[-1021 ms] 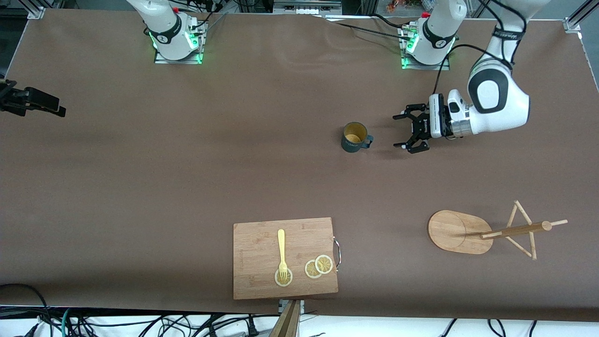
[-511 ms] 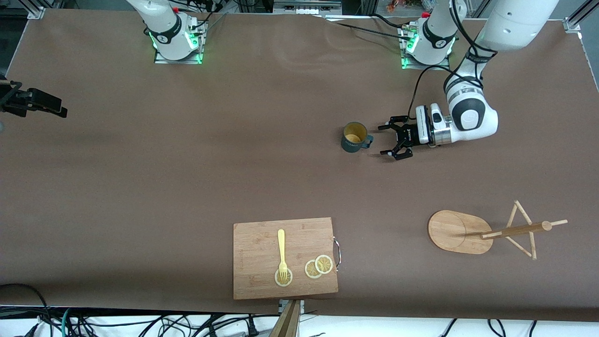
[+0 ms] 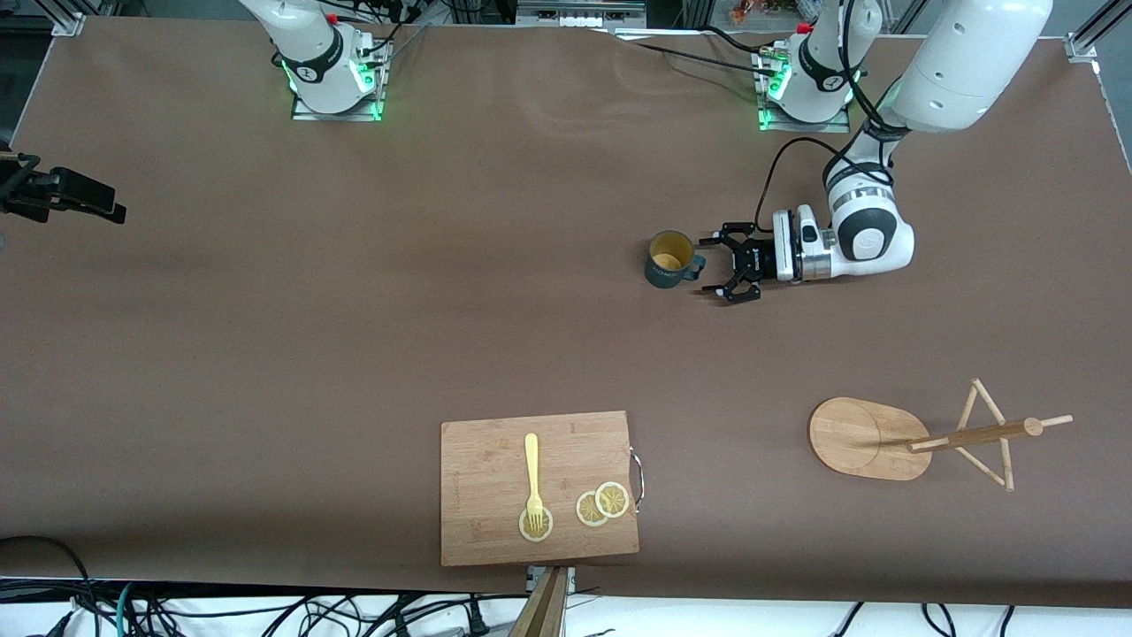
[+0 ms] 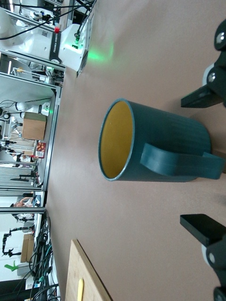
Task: Pass cup and hang on rack
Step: 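Move the left gripper toward the teal mug's handle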
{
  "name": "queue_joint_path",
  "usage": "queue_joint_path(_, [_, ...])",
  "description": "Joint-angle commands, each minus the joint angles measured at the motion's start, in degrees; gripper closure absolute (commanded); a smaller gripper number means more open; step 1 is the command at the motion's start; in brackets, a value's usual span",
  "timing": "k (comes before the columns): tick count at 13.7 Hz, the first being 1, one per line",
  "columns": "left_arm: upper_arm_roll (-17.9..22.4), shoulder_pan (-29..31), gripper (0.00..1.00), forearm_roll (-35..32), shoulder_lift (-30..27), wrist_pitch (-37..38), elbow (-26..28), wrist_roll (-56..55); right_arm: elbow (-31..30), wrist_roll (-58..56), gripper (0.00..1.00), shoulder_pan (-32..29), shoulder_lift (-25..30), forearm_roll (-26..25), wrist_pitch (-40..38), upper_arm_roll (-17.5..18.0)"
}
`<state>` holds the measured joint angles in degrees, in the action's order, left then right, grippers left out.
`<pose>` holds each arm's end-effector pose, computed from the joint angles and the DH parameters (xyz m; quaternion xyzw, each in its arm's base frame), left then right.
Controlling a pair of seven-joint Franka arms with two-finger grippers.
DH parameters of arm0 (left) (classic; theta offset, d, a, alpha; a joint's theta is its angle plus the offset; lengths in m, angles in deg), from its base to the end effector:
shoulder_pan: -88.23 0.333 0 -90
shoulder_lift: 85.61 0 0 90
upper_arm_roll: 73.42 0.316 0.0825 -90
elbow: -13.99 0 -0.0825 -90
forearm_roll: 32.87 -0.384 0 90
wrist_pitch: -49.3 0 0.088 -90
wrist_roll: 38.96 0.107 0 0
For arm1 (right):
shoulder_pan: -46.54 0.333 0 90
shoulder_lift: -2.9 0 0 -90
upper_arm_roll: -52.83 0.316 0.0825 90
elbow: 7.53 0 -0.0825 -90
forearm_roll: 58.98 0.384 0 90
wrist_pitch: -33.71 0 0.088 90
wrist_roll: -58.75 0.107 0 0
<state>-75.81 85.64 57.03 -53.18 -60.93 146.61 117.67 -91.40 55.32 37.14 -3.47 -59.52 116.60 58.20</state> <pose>0.4412 -0.1112 0.0920 0.6129 -0.5302 0.3887 0.4385 0.5731 -0.0446 0.6017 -0.9979 0.0055 0.0637 0.0046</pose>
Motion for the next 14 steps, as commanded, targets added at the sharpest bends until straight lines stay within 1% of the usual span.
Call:
queue_joint_path(1, [-0.1,-0.1,0.11,3.1,2.8,3.0,-1.2,6.7,1.4,-0.7,0.0,-0.3,-0.6,-0.7,-0.3,0.1])
queue_joint_path(2, [-0.2,-0.2,0.16,3.0,3.3,3.7,-1.4,6.7,1.4,-0.7,0.0,-0.3,-0.6,-0.7,-0.3,0.1])
queue_joint_path(3, [-0.2,-0.2,0.23,3.0,3.4,3.8,-1.6,6.8,1.4,-0.7,0.0,-0.2,-0.6,-0.6,-0.3,0.1])
queue_joint_path(4, [-0.2,-0.1,0.38,3.0,3.4,3.8,-1.6,7.9,1.4,-0.7,0.0,-0.3,-0.6,-0.6,0.0,0.1])
queue_joint_path(5, [-0.2,0.0,0.57,3.0,3.5,3.9,-1.6,10.1,1.5,-0.7,0.0,-0.3,-0.6,-0.6,0.0,0.1])
queue_joint_path(7, [-0.2,0.4,0.81,3.0,3.5,5.2,-1.7,10.9,1.5,-0.5,0.0,-0.3,-0.6,-0.6,0.3,0.1])
queue_joint_path(8, [-0.2,0.5,0.88,3.0,3.5,5.5,-1.7,11.0,1.5,-0.5,0.0,-0.3,-0.6,-0.5,0.3,0.1])
queue_joint_path(12, [-0.3,1.0,0.93,3.1,3.1,7.2,-1.7,9.9,1.5,-0.5,0.0,-0.3,-0.7,-0.5,0.3,0.0])
queue_joint_path(14, [-0.2,1.3,0.97,3.1,2.3,9.8,-1.7,6.5,1.5,-0.4,0.0,-0.2,-0.7,-0.5,0.4,0.1])
